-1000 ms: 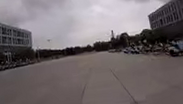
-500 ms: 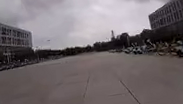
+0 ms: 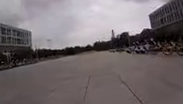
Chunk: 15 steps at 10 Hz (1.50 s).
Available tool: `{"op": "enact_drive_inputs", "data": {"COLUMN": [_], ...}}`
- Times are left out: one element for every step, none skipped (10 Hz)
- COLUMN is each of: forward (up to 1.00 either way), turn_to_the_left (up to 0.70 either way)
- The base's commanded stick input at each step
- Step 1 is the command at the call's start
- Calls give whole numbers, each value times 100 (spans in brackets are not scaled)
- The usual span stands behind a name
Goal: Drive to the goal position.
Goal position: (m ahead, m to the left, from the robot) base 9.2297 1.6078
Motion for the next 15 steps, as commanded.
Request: {"op": "enact_drive_inputs", "data": {"forward": [85,85,85,85,85,85,85,85,85,85,85,85,85,85,85], "turn_to_the_left": [-7,-2,2,-6,-6,-6,-6,-6,-4,-1,2,0,2,3,0]}}
